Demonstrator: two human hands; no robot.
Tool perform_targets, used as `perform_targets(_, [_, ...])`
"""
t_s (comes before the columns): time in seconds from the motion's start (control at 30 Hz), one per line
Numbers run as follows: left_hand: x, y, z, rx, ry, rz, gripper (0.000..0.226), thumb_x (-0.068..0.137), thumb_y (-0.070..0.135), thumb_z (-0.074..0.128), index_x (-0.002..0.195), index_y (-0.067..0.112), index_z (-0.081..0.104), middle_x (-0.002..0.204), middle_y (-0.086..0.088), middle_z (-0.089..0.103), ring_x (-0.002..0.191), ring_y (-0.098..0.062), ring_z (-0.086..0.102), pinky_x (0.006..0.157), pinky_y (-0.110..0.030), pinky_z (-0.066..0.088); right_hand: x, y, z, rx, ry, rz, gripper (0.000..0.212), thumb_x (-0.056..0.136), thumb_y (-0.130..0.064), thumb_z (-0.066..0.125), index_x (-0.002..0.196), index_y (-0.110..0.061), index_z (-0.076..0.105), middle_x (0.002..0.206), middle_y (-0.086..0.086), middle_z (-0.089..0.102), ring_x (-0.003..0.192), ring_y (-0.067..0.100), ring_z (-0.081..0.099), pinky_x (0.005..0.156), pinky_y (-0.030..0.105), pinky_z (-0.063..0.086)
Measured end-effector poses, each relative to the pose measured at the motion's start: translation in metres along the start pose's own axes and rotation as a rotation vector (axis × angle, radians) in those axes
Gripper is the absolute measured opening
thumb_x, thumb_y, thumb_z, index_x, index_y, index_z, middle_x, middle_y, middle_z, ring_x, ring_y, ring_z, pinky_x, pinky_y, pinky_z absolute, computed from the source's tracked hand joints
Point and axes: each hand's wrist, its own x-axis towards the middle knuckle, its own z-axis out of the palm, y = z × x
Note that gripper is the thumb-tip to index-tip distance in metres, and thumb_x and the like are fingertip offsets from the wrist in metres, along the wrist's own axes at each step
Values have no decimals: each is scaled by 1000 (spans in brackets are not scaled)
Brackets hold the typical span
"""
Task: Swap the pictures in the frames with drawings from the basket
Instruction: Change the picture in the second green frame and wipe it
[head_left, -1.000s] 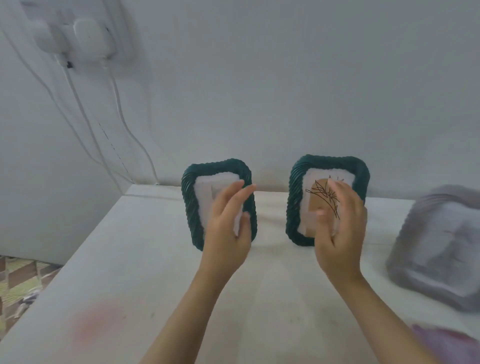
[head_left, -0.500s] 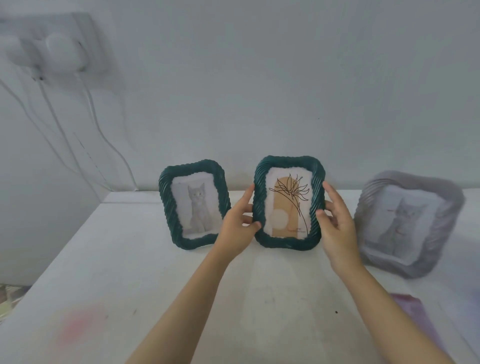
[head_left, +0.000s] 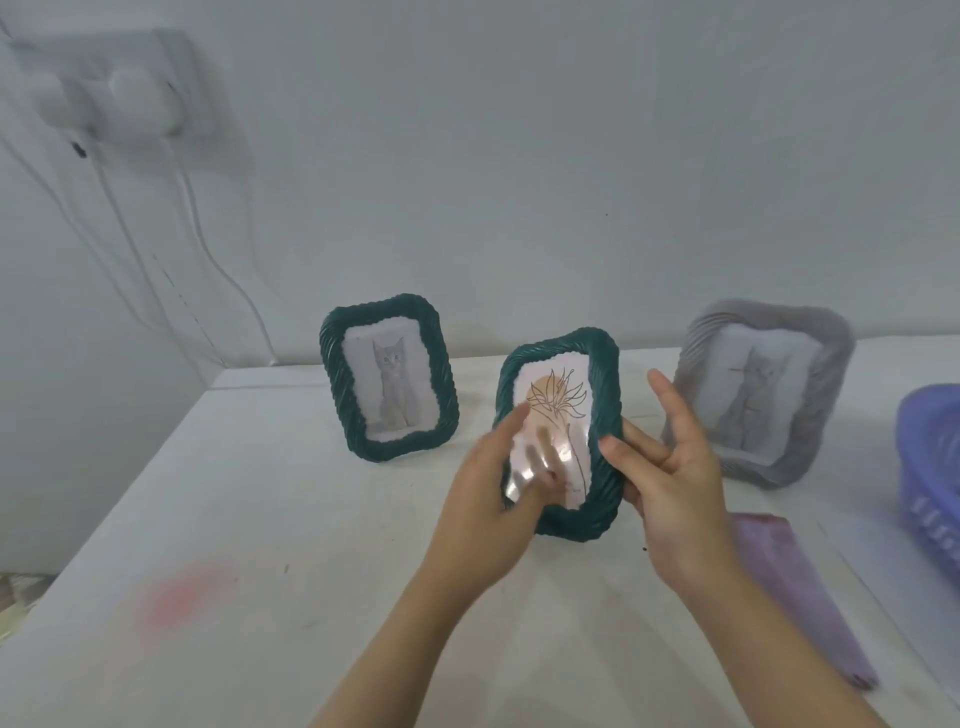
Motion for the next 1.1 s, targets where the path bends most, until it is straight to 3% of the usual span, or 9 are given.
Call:
perform_targets(0.07, [-8, 9, 7, -83, -59, -46, 63, 87, 23, 61, 136, 44, 29, 102, 27, 59, 98, 8, 55, 76, -5, 42, -5, 0, 1, -26, -29, 11, 60, 90, 3, 51, 130, -40, 37, 100, 4, 73, 91, 19, 70, 64, 24, 55])
perform_targets(0.17, [-12, 16, 12, 42, -30, -48, 78, 76, 43, 70, 138, 48, 23, 110, 28, 53, 98, 10, 53, 85, -18, 48, -12, 1, 1, 1, -119, 87, 48, 97, -10, 39, 134, -39, 34, 108, 4, 71, 98, 21, 68, 78, 31, 54])
perform_targets(0.27, [-12, 18, 9, 84, 45, -46, 69, 81, 32, 67, 136, 42, 28, 109, 23, 60, 87, 9, 55, 79, -17, 49, -14, -3, 0, 92, -218, 183, 41, 100, -17, 28, 135, -37, 34, 117, 6, 66, 104, 26, 65, 90, 38, 51])
perform_targets(0.37, [-11, 14, 0, 48, 105, -52, 52, 90, 17, 51, 135, 36, 34, 89, 8, 70, 63, 0, 57, 63, -21, 49, -18, -15, -5, 1, -259, 138, 35, 99, -17, 30, 128, -30, 46, 107, 12, 70, 95, 30, 68, 84, 34, 56])
perform_targets(0.5, [-12, 8, -11, -27, 149, -129, 46, 92, 9, 45, 129, 38, 42, 49, 8, 49, 46, -5, 39, 48, -14, 35, -25, -27, -13, -171, -96, -103, 30, 97, -6, 37, 110, -17, 61, 85, 8, 74, 67, 24, 70, 62, 24, 55])
perform_targets(0.63, [-16, -1, -14, -245, 190, -330, 39, 93, 11, 47, 122, 37, 50, 79, -16, 68, 65, -16, 54, 64, -31, 49, -20, -10, -30, -245, 177, -171, 31, 93, 2, 40, 93, -18, 64, 78, 0, 69, 69, 17, 63, 60, 19, 50])
perform_targets(0.73, [-23, -4, -12, -460, 224, -451, 34, 95, 10, 47, 119, 34, 51, 82, -9, 69, 75, -25, 63, 73, -45, 54, -21, 16, -40, -426, 192, 9, 28, 93, -4, 44, 103, -27, 57, 98, 2, 64, 86, 19, 60, 75, 28, 50])
perform_targets(0.93, [-34, -12, -1, -661, 209, -501, 35, 95, 7, 47, 122, 30, 47, 92, -10, 66, 74, -23, 61, 67, -41, 55, -37, 43, -40, -357, 112, 136, 48, 91, -14, 55, 117, -51, 44, 107, 9, 64, 101, 19, 63, 88, 42, 53])
perform_targets(1.1, [-36, -23, -1, -304, 132, -404, 43, 89, 7, 55, 124, 30, 46, 101, 3, 62, 84, -12, 63, 54, -18, 49, -31, 46, -49, -484, 144, 127, 62, 87, -10, 59, 121, -57, 38, 100, 9, 68, 97, 21, 64, 93, 47, 49])
